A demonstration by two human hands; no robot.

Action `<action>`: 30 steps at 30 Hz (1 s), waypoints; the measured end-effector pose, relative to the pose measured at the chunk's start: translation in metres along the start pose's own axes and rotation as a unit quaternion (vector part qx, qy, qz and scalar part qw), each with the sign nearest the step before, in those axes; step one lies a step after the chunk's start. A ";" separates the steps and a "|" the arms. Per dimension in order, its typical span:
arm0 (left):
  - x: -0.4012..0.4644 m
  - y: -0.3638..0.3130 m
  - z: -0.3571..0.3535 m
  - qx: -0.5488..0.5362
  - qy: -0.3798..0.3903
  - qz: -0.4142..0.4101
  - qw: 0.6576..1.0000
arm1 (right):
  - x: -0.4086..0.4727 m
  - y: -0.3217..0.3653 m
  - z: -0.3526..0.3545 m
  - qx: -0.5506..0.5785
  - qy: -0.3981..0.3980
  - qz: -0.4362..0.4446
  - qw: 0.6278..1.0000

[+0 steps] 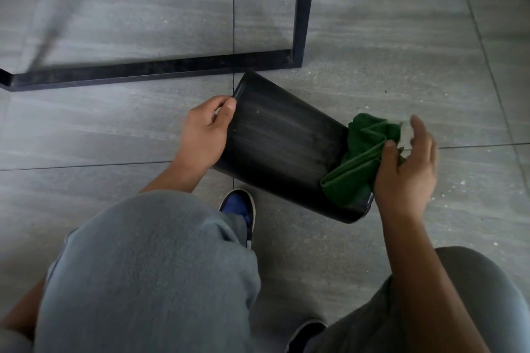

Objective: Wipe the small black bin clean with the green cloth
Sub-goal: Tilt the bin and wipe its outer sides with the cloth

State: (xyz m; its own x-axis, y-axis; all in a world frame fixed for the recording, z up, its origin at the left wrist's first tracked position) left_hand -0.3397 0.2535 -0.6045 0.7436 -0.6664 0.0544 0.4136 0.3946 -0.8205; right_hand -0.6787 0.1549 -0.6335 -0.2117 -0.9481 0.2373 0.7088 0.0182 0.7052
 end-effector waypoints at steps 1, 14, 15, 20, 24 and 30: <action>-0.001 -0.001 -0.001 -0.001 0.003 0.001 1.000 | -0.003 0.004 -0.002 0.008 -0.005 0.024 1.000; -0.015 -0.021 -0.011 -0.059 0.109 0.021 0.992 | -0.030 0.074 -0.056 0.003 -0.013 0.037 0.999; -0.017 -0.024 -0.011 -0.074 0.116 0.027 0.990 | -0.037 0.103 -0.065 0.027 -0.014 0.071 0.997; -0.024 -0.020 -0.002 -0.139 0.081 0.074 0.984 | -0.098 0.193 -0.090 0.098 0.062 0.236 0.965; -0.017 -0.018 -0.006 -0.129 0.073 0.045 0.988 | -0.090 0.120 -0.059 0.052 0.046 0.227 0.972; -0.015 -0.011 -0.013 -0.116 0.095 0.041 0.988 | -0.031 0.005 -0.021 -0.016 -0.019 0.016 1.000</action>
State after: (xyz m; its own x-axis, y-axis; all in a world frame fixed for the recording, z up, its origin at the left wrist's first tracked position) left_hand -0.3627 0.2510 -0.6037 0.6485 -0.7537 -0.1068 0.2082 0.3106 -0.9274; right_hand -0.6544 0.1772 -0.6517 -0.2132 -0.9345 0.2851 0.7367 0.0379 0.6752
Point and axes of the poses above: each hand's wrist, its own x-axis towards the middle knuckle, its own z-axis out of the back of the hand, y = z × x, the point moved 7 cm from there along x, towards the middle knuckle, and after that the axes turned 15 degrees about -y, right-handed, at the moved point
